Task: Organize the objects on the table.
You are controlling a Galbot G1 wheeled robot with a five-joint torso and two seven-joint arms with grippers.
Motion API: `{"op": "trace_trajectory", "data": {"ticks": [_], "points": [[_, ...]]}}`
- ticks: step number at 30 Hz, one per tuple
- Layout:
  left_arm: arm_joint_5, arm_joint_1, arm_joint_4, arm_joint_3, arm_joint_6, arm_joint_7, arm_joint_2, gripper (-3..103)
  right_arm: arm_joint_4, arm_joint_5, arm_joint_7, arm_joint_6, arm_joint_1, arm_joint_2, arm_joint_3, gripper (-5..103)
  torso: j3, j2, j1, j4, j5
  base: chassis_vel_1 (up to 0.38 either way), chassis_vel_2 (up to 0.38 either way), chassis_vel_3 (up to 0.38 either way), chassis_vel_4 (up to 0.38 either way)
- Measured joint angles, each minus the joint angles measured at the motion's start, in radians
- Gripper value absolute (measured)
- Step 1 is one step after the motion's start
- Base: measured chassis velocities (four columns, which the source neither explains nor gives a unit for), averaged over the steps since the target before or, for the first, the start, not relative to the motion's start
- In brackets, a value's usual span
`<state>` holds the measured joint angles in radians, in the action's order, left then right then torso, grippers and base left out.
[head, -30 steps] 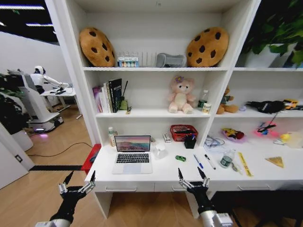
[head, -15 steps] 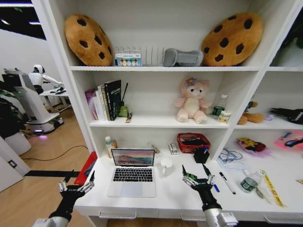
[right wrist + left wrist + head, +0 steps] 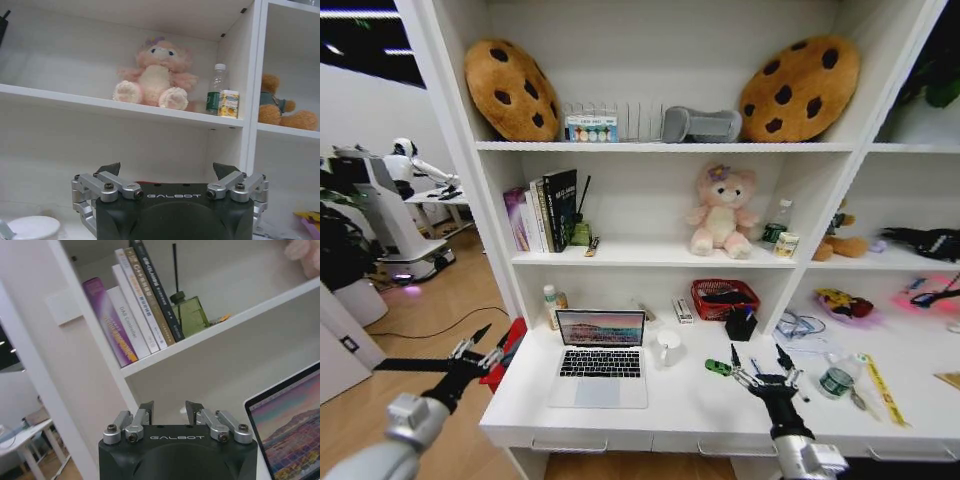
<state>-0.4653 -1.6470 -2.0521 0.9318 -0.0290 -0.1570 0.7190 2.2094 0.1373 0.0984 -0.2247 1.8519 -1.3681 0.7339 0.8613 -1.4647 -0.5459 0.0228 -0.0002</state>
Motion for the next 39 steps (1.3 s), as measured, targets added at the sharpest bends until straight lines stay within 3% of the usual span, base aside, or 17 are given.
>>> {"op": "trace_trajectory", "data": {"ticks": [1, 2, 5, 7, 8, 10, 11, 12, 15, 19, 28, 31, 39], "points": [[-0.005, 0.03, 0.027, -0.014, 0.002, -0.009, -0.045, 34, -0.009, 0.001, -0.005, -0.005, 0.001, -0.002, 0.014, 100, 0.0, 0.0, 0.0, 0.0002, 0.0002, 0.0, 0.0, 0.0, 0.0], [-0.005, 0.03, 0.027, -0.014, 0.002, -0.009, -0.045, 34, -0.009, 0.001, -0.005, -0.005, 0.001, -0.002, 0.014, 100, 0.0, 0.0, 0.0, 0.0002, 0.0002, 0.0, 0.0, 0.0, 0.0], [-0.01, 0.107, 0.114, -0.077, 0.023, -0.096, -0.169, 19, -0.038, 0.002, -0.022, -0.022, 0.003, -0.011, 0.059, 100, 0.0, 0.0, 0.0, -0.0005, 0.0001, 0.0, 0.0, 0.0, 0.0], [-0.005, 0.123, 0.131, -0.096, 0.031, -0.122, -0.191, 19, -0.046, 0.002, -0.027, -0.026, 0.004, -0.015, 0.072, 100, 0.0, 0.0, 0.0, -0.0009, 0.0001, 0.0, 0.0, 0.0, 0.0], [0.005, 0.147, 0.154, -0.122, 0.037, -0.155, -0.217, 7, -0.057, 0.002, -0.032, -0.032, 0.006, -0.022, 0.085, 100, 0.0, 0.0, 0.0, -0.0007, 0.0001, 0.0, 0.0, 0.0, 0.0], [0.009, 0.165, 0.166, -0.143, 0.04, -0.174, -0.232, 7, -0.065, 0.002, -0.035, -0.034, 0.006, -0.027, 0.092, 100, 0.0, 0.0, 0.0, -0.0007, 0.0, 0.0, 0.0, 0.0, 0.0], [0.011, 0.207, 0.187, -0.185, 0.044, -0.197, -0.253, 1, -0.077, 0.001, -0.038, -0.038, 0.006, -0.034, 0.1, 100, 0.0, 0.0, 0.0, -0.0007, 0.0002, 0.0, 0.0, 0.0, 0.0], [0.011, 0.207, 0.187, -0.185, 0.044, -0.197, -0.253, 1, -0.077, 0.001, -0.038, -0.038, 0.006, -0.034, 0.1, 100, 0.0, 0.0, 0.0, -0.0007, 0.0002, 0.0, 0.0, 0.0, 0.0], [0.016, 0.331, 0.213, -0.316, 0.049, -0.225, -0.275, 0, -0.092, -0.008, -0.041, -0.042, 0.002, -0.047, 0.105, 100, 0.0, 0.0, 0.0, -0.0003, 0.0002, 0.0, 0.0, 0.0, 0.0], [0.021, 0.444, 0.217, -0.425, 0.046, -0.231, -0.276, 0, -0.099, -0.02, -0.041, -0.048, -0.004, -0.057, 0.105, 100, 0.0, 0.0, 0.0, -0.0004, 0.0003, 0.0, 0.0, 0.0, 0.0], [-0.001, 0.617, 0.199, -0.606, -0.01, -0.236, -0.293, 0, -0.112, -0.025, -0.047, -0.062, 0.001, -0.075, 0.111, 100, 0.0, 0.0, 0.0, -0.0006, 0.0003, 0.0, 0.0, 0.0, 0.0], [0.007, 0.718, 0.221, -0.719, -0.012, -0.256, -0.299, 0, -0.124, -0.025, -0.05, -0.07, 0.001, -0.082, 0.12, 100, 0.0, 0.0, 0.0, -0.0005, 0.0001, 0.0, 0.0, 0.0, 0.0], [0.021, 0.829, 0.284, -0.832, -0.003, -0.291, -0.289, 0, -0.134, -0.025, -0.052, -0.076, 0.001, -0.097, 0.123, 100, 0.0, 0.0, 0.0, -0.0007, 0.0001, 0.0, 0.0, 0.0, 0.0]]}}
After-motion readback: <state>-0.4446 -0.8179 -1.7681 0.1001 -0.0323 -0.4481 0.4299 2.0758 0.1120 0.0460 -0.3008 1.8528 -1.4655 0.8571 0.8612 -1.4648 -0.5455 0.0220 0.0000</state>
